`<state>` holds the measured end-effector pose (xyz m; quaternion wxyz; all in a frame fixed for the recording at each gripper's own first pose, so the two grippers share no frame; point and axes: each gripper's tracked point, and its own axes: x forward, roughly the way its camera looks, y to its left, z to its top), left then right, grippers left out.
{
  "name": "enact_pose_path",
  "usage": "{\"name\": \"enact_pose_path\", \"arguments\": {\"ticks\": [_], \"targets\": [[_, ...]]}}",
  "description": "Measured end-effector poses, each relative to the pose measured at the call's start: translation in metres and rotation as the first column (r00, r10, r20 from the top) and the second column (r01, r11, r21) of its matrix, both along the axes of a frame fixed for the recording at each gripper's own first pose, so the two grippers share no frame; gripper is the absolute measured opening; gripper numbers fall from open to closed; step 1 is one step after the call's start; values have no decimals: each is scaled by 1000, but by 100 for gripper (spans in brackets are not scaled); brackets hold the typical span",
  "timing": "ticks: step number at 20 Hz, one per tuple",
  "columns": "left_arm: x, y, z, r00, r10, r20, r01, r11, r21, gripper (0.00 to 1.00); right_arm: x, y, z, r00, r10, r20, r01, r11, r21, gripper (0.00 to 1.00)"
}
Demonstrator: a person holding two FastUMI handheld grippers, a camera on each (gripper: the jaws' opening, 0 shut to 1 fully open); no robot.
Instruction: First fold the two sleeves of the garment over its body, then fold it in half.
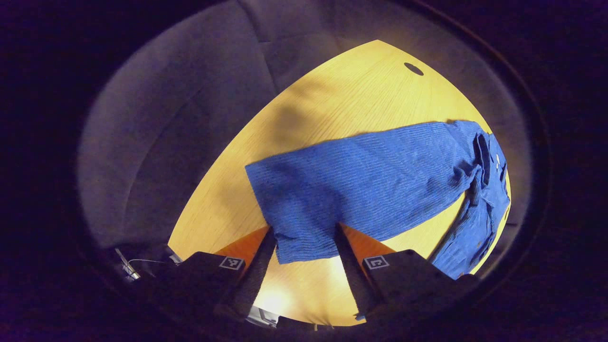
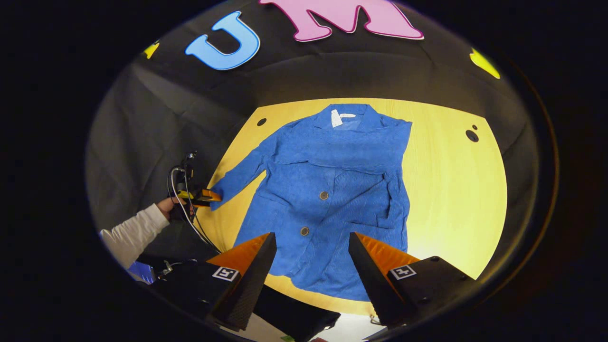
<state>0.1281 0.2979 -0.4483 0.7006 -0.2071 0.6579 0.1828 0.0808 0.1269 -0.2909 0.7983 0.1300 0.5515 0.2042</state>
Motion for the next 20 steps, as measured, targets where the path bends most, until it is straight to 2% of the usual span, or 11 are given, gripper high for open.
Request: {"name": "enact_pose_path", "arguments": {"ticks": [1, 2, 3, 4, 7, 12, 16, 20], "targets": [[3, -5, -2, 1000, -9, -8, 9, 1000, -17, 66, -2, 1, -1, 1000, 1, 0, -1, 1000, 1, 98], [5, -6, -3, 1000, -9, -9, 8, 999, -35, 36, -5, 0, -2, 1000, 7, -5, -7, 1000, -1, 98], [5, -5, -2, 1000, 2, -6, -3, 999, -48, 25, -9, -3, -5, 1000, 9, -9, -9, 1000, -3, 99], [6, -5, 0, 1000, 6, -4, -7, 999, -53, 6, -12, -6, -7, 1000, 9, -15, -9, 1000, -3, 99], [5, -3, -2, 1000, -3, 27, 5, 998, -58, 0, -24, -4, -14, 999, 1, -40, -1, 1000, 7, 99], [10, -3, 7, 997, 7, 80, -3, 999, -47, 0, -21, -12, -14, 999, -4, -38, 5, 1000, 22, 99], [23, -12, 49, 988, -36, 151, 38, 999, -7, 0, -11, -18, -9, 1000, -15, -23, 16, 998, 54, 99], [49, -30, 109, 956, -137, 261, 120, 989, 82, 0, 2, -29, 0, 1000, -8, 1, 8, 996, 85, 98]]}}
